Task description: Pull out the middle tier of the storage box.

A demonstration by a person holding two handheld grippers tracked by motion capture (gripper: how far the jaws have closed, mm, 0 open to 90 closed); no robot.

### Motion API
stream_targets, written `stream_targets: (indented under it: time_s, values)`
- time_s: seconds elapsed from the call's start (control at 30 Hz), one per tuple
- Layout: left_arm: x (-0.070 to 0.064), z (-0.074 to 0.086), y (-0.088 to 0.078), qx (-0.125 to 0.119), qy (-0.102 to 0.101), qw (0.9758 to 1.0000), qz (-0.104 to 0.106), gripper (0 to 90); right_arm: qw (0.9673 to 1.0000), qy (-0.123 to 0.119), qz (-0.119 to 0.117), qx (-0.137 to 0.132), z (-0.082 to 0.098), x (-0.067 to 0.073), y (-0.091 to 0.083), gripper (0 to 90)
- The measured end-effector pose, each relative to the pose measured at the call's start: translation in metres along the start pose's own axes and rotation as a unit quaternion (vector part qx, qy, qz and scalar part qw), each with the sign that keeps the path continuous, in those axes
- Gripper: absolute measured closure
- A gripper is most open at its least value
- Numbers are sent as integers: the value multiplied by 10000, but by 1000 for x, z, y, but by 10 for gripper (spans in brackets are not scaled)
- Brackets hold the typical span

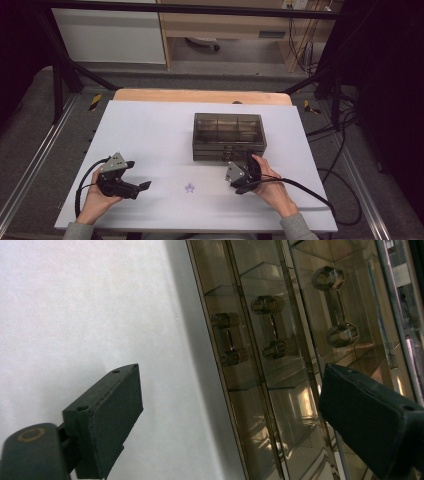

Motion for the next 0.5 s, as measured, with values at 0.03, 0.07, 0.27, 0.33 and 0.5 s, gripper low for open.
stream_targets:
  time_s: [0.03, 0.07, 0.27, 0.33, 0.5]
  values:
    - [0, 0, 0, 1, 2, 10000, 1, 19, 10000, -32, 31, 8, 0, 0, 0, 128]
    - [0, 0, 0, 3, 0, 10000, 4, 19, 10000, -56, 64, 5, 0, 0, 0, 138]
    - [0, 0, 0, -1, 2, 10000, 1, 19, 9995, -223, 200, 16, 0, 1, 3, 164]
    - [0, 0, 0, 0, 1, 10000, 4, 19, 9993, -283, 232, 20, -1, 2, 5, 173]
    - [0, 0, 0, -4, 6, 10000, 2, 20, 9990, -348, 274, 4, -1, 3, 7, 191]
Point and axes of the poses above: each handheld gripper's, and its own axes: y roughly forward along the jaws, z roughly out of its underside, x roughly to its left, the point moved 4 cm from there along y, roughly forward along the jaws, and after that the axes turned 9 degrees about x, right-handed, at the moved point
